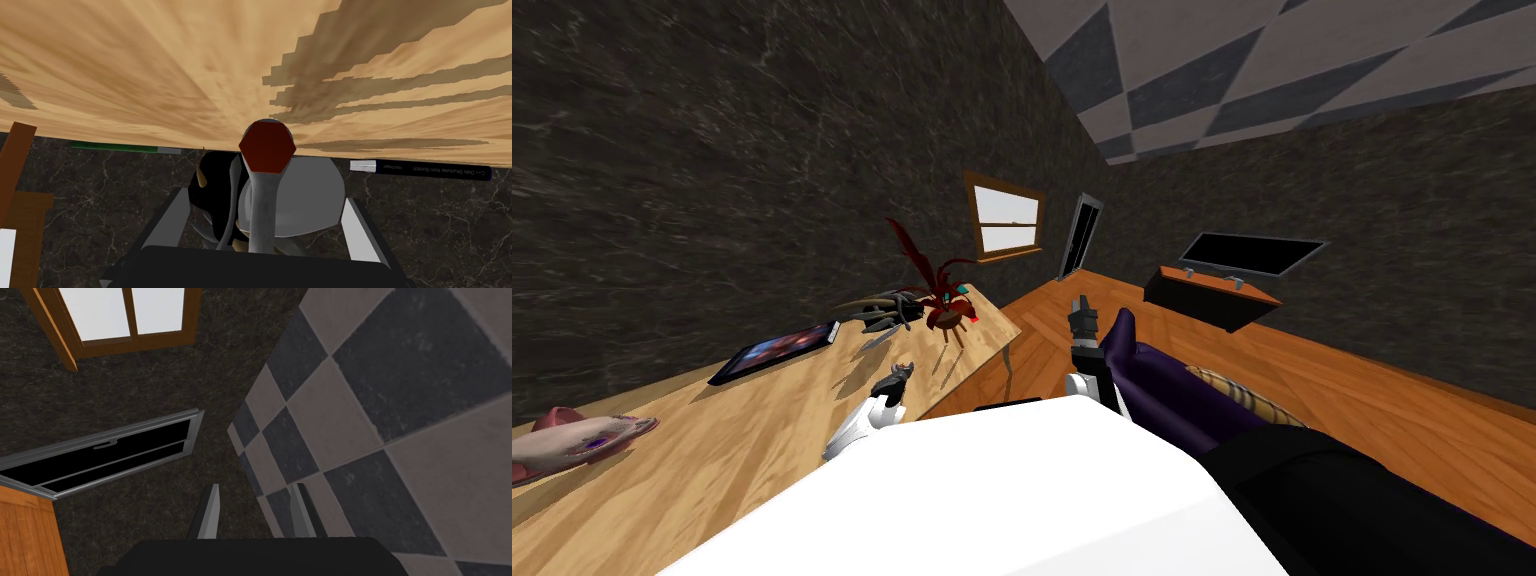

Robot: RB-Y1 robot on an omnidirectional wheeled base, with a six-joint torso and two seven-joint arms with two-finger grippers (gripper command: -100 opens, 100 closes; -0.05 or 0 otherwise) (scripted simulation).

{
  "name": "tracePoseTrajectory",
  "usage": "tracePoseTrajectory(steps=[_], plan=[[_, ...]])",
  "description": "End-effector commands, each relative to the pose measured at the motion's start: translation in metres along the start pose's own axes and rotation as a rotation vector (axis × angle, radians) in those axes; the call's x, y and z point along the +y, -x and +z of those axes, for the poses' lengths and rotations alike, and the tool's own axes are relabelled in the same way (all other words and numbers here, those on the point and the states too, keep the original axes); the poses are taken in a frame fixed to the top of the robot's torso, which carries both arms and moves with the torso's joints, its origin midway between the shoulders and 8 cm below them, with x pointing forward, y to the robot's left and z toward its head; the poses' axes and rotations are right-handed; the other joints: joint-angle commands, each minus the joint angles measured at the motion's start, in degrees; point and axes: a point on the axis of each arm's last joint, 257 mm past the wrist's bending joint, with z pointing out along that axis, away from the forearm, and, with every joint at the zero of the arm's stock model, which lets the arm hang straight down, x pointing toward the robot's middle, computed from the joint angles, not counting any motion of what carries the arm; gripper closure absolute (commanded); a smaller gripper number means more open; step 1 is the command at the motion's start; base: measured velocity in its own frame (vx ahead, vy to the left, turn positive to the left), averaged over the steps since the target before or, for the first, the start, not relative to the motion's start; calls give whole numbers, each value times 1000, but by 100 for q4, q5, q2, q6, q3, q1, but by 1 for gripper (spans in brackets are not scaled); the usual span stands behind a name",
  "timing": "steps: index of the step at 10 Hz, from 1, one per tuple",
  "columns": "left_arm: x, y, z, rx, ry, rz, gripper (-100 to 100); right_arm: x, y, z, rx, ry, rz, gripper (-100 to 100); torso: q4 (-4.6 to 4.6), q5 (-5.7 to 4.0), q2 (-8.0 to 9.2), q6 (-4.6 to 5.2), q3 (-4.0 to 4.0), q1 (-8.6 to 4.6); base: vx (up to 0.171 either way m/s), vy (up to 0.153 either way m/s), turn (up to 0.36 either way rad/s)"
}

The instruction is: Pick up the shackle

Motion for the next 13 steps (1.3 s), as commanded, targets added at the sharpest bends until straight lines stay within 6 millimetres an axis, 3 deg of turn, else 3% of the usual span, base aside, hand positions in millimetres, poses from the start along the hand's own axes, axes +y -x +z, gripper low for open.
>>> tracePoseTrajectory(steps=[1, 12, 13], plan=[[-7, -1, 0, 1, -9, 15, -100, 0, 0, 0, 0, 0, 0, 0, 0, 0, 0, 0, 0, 0, 24, 12, 78], [-79, -6, -1, -9, -116, 68, -100, 0, 0, 0, 0, 0, 0, 0, 0, -1, 2, 3, 1, -3, 30, 14, 107], [-73, -7, 0, -5, -105, 61, -100, 0, 0, 0, 0, 0, 0, 0, 0, 0, 0, 2, 0, -2, 17, 4, 29]])
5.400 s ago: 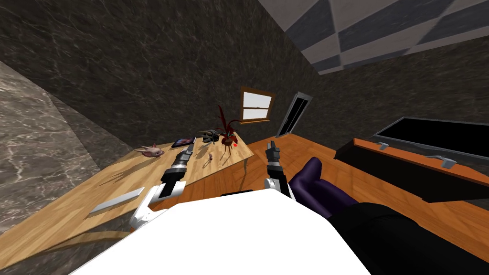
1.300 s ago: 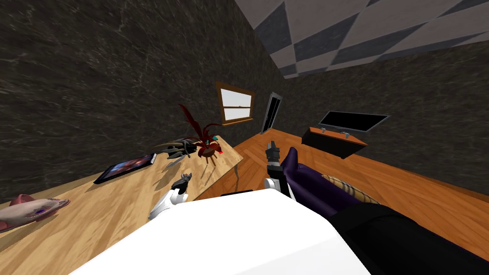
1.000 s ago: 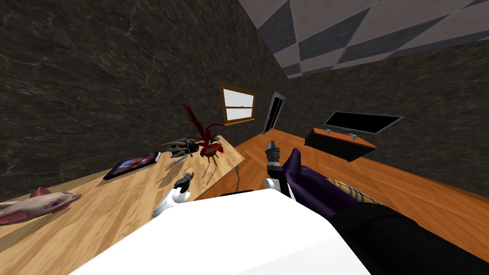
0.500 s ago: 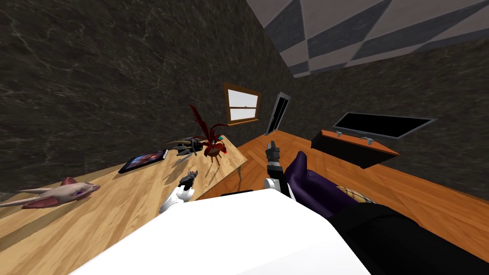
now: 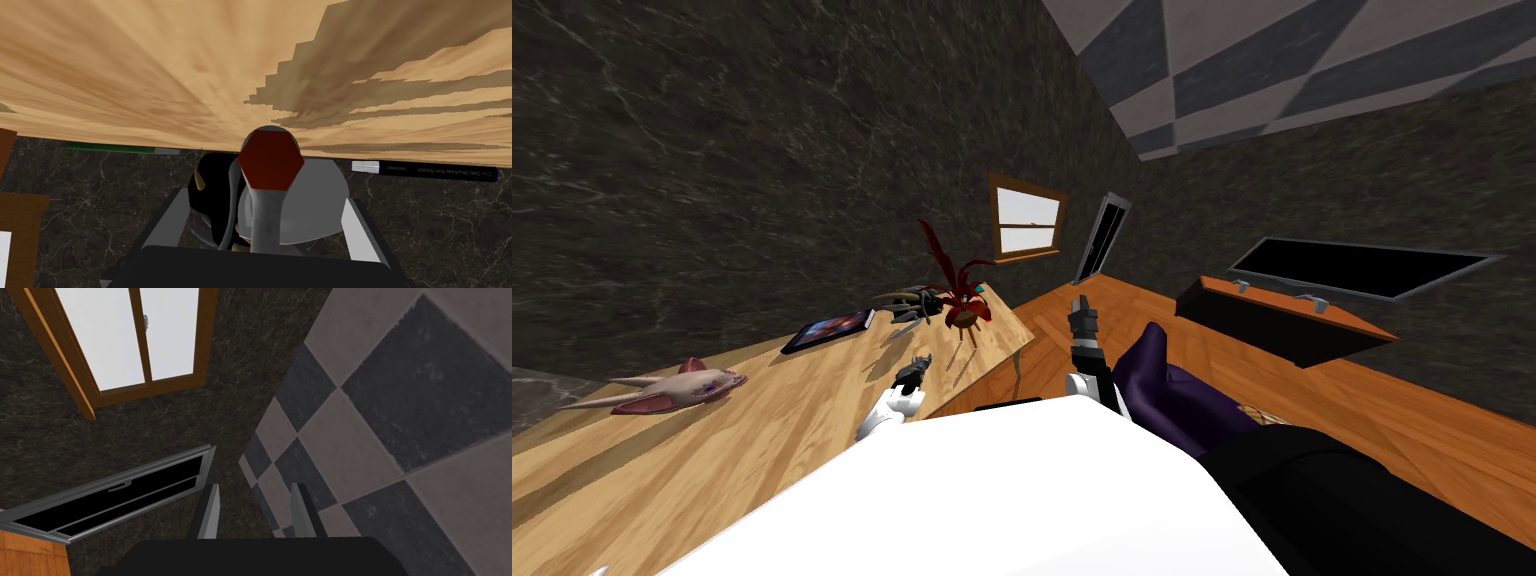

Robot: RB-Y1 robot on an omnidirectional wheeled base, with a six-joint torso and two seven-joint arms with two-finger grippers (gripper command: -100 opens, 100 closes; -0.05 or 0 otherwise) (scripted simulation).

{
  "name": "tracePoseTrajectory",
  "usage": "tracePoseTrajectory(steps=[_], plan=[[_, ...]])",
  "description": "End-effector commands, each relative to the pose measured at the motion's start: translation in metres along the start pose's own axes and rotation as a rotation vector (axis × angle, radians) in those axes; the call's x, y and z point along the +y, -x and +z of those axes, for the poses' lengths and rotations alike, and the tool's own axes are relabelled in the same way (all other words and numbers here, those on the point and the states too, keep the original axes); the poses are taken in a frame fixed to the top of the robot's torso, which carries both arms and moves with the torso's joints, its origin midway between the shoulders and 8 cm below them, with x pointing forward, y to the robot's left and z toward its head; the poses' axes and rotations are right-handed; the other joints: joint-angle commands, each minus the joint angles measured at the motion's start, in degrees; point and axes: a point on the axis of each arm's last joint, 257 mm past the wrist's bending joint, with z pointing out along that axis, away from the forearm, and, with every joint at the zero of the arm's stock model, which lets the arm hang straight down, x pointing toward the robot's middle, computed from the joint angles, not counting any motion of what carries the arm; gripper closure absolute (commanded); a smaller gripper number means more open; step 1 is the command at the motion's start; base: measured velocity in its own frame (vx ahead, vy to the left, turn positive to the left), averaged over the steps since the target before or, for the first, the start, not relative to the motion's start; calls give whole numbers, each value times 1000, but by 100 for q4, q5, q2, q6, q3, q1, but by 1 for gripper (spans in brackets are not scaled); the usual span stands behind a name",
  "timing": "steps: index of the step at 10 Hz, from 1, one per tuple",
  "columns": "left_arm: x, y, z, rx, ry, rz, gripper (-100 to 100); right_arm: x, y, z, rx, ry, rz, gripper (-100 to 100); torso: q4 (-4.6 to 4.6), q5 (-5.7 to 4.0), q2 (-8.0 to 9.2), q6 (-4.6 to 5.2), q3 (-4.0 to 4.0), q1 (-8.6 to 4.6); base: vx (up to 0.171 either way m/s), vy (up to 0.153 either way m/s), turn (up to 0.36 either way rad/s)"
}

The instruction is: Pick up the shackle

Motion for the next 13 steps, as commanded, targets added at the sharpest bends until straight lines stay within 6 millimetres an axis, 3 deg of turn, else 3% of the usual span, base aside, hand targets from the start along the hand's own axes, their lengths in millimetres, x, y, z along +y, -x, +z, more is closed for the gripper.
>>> tracePoseTrajectory(steps=[1, 5, 6, 7, 10, 13], plan=[[0, 0, 0, 0, 0, 0, 100, 0, 0, 0, 0, 0, 0, 0, 0, 0, 0, 0, 0, 0, 0, 0, 0], [1, 0, 0, 0, 1, 1, 100, 0, 0, 0, 0, 0, 0, 0, 2, 3, 7, 1, 5, 0, 0, 0, 0], [1, 0, 0, 0, 1, 1, 0, 0, 0, 0, 0, 0, 0, 0, 2, 3, 7, 1, 5, 0, 0, 0, 0], [7, 1, -2, 2, 10, 2, 100, 0, 0, 0, 0, 0, 0, 0, 2, 3, 7, 1, 5, 0, -18, -7, -136], [32, 0, -4, 7, 45, -11, 100, 0, 0, 0, 0, 0, 0, 0, 3, 5, 20, 6, 11, -6, -40, -15, -140], [44, 0, -5, 8, 63, -30, 100, 0, 0, 0, 0, 0, 0, 0, -1, 8, 19, 11, 8, -7, -31, -11, -96]])
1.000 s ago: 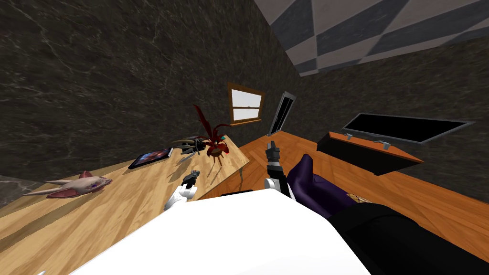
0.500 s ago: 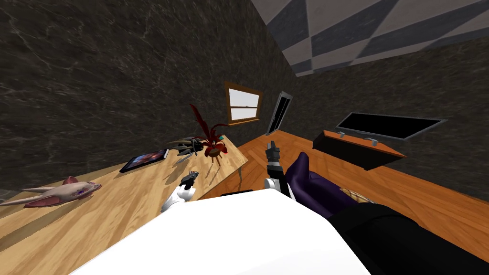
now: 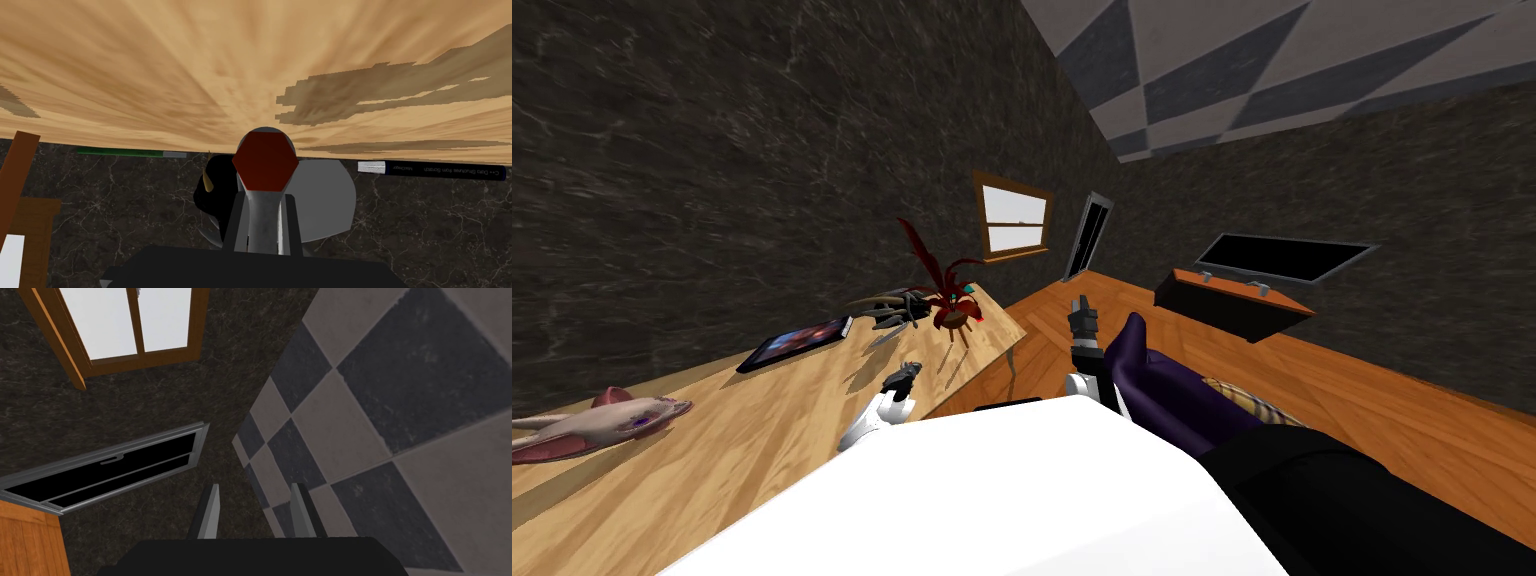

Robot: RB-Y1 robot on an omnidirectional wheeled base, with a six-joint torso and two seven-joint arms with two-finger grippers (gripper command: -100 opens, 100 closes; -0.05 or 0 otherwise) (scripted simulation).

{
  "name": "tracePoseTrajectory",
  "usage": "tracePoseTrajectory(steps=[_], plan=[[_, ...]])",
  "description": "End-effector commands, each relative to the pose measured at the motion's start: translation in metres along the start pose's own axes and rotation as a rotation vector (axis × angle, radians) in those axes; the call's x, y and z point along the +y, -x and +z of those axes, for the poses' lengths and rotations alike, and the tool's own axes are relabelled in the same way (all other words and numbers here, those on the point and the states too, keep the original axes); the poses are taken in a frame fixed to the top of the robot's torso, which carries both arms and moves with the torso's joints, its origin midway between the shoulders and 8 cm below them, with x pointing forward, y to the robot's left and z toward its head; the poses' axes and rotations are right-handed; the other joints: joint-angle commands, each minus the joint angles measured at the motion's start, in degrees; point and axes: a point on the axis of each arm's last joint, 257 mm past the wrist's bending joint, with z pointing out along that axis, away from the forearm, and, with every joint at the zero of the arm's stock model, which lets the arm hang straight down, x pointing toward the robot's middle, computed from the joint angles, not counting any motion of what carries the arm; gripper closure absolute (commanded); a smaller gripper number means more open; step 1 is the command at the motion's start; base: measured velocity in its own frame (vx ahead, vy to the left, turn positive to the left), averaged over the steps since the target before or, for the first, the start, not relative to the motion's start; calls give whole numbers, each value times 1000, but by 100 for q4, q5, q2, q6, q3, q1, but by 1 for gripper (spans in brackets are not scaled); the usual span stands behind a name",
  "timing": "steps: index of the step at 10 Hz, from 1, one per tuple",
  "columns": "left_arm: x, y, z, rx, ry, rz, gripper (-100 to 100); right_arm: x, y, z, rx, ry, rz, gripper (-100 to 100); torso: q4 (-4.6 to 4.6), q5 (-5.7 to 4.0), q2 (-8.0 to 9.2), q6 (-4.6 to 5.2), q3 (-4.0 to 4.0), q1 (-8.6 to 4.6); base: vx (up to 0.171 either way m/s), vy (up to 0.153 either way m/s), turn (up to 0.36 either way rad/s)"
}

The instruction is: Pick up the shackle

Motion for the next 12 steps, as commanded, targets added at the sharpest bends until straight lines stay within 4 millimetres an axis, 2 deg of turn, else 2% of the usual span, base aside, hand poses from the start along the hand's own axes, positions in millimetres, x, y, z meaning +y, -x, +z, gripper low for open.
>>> tracePoseTrajectory(steps=[1, 2, 3, 4, 5, 6, 7, 8, 9, 10, 11, 12], plan=[[16, 0, 1, 1, 22, -11, 100, 0, 0, 0, 0, 0, 0, 0, 0, 0, 0, 0, 0, 0, -30, -20, -104], [16, 0, 1, 1, 22, -19, 100, 0, 0, 0, 0, 0, 0, 0, 0, 1, 0, 2, -1, -2, -28, -18, -73], [28, 1, 0, 1, 40, -20, 100, 0, 0, 0, 0, 0, 0, 0, 0, -1, 0, -1, 0, -2, -36, -17, -143], [28, 1, 0, 1, 40, -30, 100, 0, 0, 0, 0, 0, 0, 0, 1, -1, 2, 2, 1, -2, -30, -9, -74], [40, 2, -1, 0, 58, -32, 100, 0, 0, 0, 0, 0, 0, 0, 1, 0, 1, -1, 1, 0, -33, -21, -154], [40, 2, -1, 0, 58, -40, 100, 0, 0, 0, 0, 0, 0, 0, 1, 0, 1, 3, 1, -4, -26, -16, -68], [51, 3, -2, -2, 76, -41, 100, 0, 0, 0, 0, 0, 0, 0, 1, -1, 0, -2, 1, -3, -30, -21, -106], [51, 3, -2, -3, 76, -51, 100, 0, 0, 0, 0, 0, 0, 0, 1, -2, 3, 0, 2, -4, -26, -15, -73], [63, 5, -4, -6, 94, -52, 100, 0, 0, 0, 0, 0, 0, 0, 2, -2, 1, -2, 1, -2, -30, -20, -143], [62, 5, -3, -5, 92, -70, 100, 0, 0, 0, 0, 0, 0, 0, 4, -3, 2, 2, 3, -4, -25, -13, -76], [75, 7, -5, -10, 112, -63, 100, 0, 0, 0, 0, 0, 0, 0, 2, 0, 0, -2, 1, -2, -34, -20, -132], [75, 7, -5, -10, 112, -71, 100, 0, 0, 0, 0, 0, 0, 0, 2, 0, 4, -2, 3, -3, -30, -15, -51]])
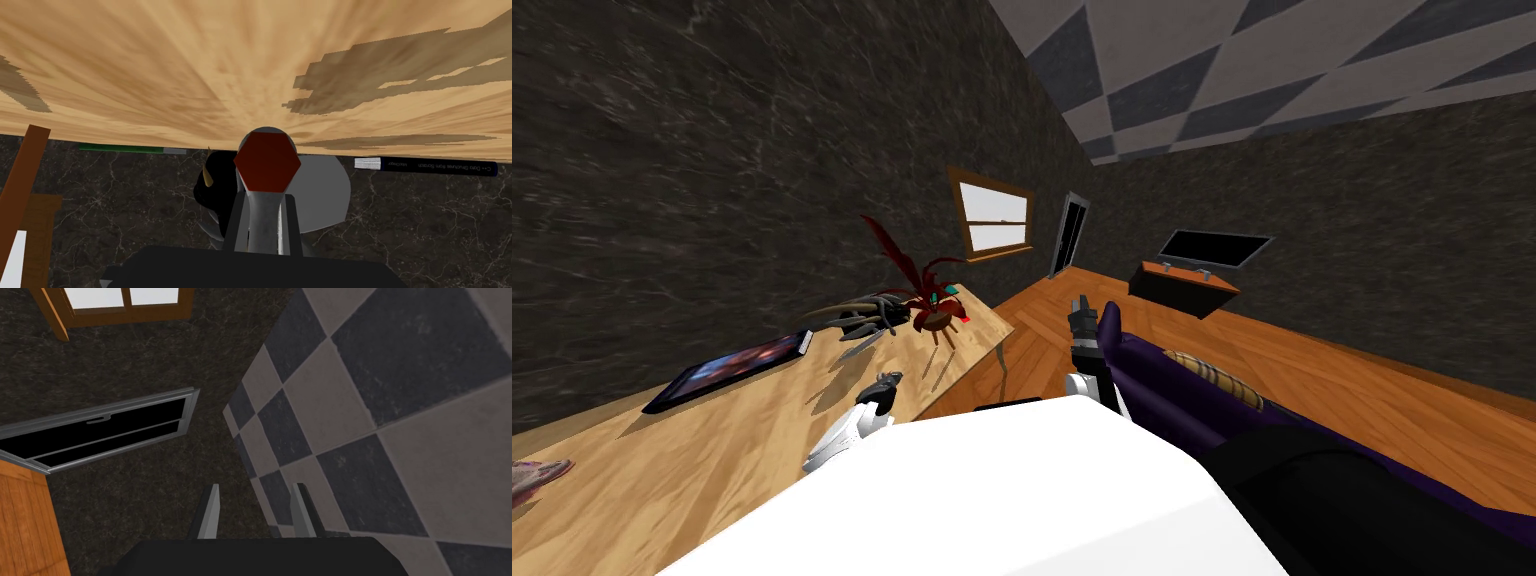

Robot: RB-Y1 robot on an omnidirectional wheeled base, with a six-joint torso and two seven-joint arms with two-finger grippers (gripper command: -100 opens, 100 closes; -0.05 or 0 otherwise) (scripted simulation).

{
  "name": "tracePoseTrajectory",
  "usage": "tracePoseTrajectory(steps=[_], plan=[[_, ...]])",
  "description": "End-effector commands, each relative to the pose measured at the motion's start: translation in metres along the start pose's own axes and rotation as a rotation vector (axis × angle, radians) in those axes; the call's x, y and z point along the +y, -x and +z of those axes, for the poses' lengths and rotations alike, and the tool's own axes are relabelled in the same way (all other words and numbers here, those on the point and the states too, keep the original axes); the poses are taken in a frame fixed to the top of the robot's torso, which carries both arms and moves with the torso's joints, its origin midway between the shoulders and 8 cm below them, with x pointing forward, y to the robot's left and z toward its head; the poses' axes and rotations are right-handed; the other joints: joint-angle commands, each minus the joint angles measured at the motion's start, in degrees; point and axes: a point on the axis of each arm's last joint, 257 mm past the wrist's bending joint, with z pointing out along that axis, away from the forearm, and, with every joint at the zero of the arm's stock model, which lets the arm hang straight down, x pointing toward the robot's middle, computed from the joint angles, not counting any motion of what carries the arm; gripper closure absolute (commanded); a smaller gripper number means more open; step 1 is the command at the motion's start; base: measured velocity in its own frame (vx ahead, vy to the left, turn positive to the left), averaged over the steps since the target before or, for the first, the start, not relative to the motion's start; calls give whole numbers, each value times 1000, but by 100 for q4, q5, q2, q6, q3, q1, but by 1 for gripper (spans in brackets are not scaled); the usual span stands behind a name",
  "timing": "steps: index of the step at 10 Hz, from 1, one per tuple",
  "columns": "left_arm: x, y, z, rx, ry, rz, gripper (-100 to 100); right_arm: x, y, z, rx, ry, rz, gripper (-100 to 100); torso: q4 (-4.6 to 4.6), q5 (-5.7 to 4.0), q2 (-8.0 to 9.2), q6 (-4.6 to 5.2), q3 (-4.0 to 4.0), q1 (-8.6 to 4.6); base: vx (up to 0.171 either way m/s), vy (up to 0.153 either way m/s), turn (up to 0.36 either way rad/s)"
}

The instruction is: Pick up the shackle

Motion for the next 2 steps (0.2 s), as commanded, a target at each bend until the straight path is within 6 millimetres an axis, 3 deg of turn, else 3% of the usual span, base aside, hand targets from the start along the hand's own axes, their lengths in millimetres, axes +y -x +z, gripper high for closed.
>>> tracePoseTrajectory(steps=[1, 2], plan=[[0, 0, 0, 0, 0, 0, 100, 0, 0, 0, 0, 0, 0, 0, 0, 0, 0, 0, 0, 0, -10, -4, 0], [0, 0, 0, 0, 2, -2, 0, 0, 0, 0, 0, 0, 0, 0, -1, 2, -5, 0, -3, 3, 0, 0, 0]])
